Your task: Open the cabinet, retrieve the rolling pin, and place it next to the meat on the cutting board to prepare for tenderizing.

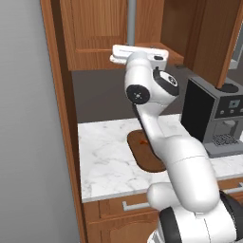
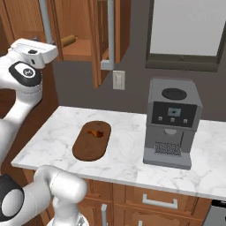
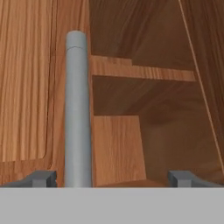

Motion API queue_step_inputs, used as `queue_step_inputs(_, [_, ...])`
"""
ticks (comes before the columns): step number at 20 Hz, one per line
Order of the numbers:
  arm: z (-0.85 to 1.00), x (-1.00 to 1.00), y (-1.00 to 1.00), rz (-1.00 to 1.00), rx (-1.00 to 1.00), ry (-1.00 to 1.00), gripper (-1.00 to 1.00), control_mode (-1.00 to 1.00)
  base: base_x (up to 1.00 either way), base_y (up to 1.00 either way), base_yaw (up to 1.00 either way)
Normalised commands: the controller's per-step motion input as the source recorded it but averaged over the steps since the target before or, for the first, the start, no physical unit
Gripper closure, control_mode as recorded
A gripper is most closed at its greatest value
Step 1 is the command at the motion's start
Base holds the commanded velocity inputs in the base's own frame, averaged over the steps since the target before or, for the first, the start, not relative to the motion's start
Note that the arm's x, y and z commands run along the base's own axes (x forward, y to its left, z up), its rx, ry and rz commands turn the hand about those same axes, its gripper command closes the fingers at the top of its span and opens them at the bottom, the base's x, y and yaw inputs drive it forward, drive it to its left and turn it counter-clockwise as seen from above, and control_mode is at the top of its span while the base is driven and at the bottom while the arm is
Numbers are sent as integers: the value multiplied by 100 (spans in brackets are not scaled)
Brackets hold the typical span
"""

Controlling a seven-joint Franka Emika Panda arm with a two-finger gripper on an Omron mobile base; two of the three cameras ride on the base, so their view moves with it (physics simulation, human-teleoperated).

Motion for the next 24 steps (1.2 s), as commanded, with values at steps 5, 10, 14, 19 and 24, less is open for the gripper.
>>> queue_step_inputs(5, [0,44,6,7,0,2,-100,-100,0,0,0])
queue_step_inputs(10, [0,47,4,8,0,0,-100,-100,0,0,0])
queue_step_inputs(14, [0,46,11,5,0,0,-100,-100,0,0,0])
queue_step_inputs(19, [0,37,15,1,0,-1,-100,-100,0,0,0])
queue_step_inputs(24, [-1,29,16,0,0,0,100,-100,0,0,0])
